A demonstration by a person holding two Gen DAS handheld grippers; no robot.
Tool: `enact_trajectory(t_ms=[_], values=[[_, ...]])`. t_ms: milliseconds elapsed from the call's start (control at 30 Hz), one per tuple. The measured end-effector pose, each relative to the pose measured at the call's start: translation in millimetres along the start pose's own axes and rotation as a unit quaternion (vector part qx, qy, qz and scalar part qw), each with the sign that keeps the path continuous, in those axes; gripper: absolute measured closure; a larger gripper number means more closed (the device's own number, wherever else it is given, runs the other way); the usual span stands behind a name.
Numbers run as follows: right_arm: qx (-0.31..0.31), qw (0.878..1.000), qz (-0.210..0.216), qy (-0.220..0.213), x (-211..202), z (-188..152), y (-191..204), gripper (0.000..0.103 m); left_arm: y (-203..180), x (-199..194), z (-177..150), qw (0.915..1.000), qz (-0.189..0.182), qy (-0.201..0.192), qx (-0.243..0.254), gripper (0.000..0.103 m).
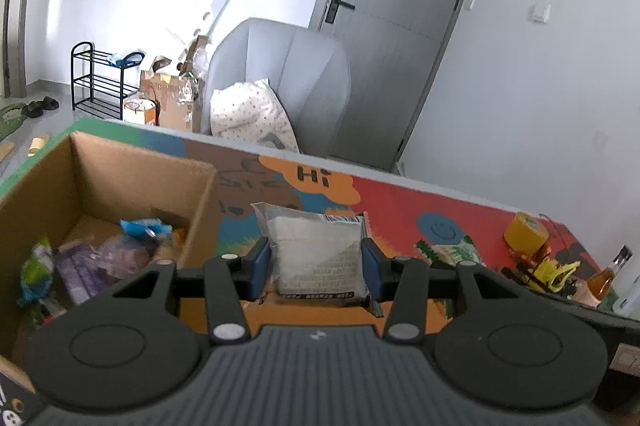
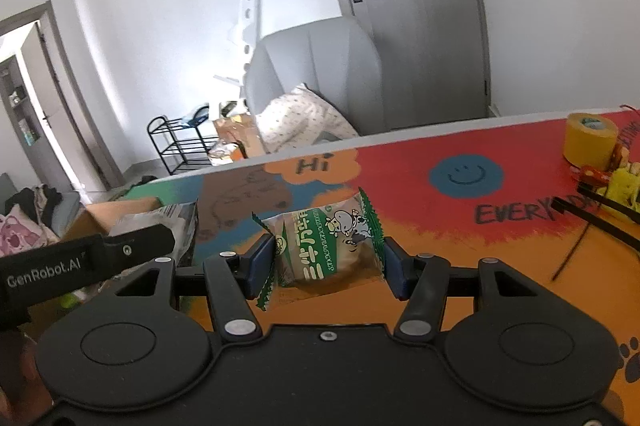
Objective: Organize snacks
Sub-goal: 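Lift and carry the rice-cake pack and snack bag with both tools over the box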
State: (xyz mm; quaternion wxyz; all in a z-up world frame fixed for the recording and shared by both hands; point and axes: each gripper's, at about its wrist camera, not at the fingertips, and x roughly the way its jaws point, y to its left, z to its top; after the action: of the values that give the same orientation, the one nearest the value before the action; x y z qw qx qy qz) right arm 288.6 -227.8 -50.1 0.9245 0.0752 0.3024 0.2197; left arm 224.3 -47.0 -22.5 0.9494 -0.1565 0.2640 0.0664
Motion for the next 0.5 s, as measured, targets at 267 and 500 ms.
enact_trajectory(t_ms=[267, 500], values=[[-0.020, 0.999, 0.031, -0.012, -6, 4, 28, 0.048, 19, -28, 17, 0.9997, 0.007, -0.023, -0.003, 0.056], [-0.036, 0.998, 0.051, -0.017, -6, 9, 53, 0.048, 48, -48, 33, 0.9986, 0.026, -0.042, -0.017, 0.056]])
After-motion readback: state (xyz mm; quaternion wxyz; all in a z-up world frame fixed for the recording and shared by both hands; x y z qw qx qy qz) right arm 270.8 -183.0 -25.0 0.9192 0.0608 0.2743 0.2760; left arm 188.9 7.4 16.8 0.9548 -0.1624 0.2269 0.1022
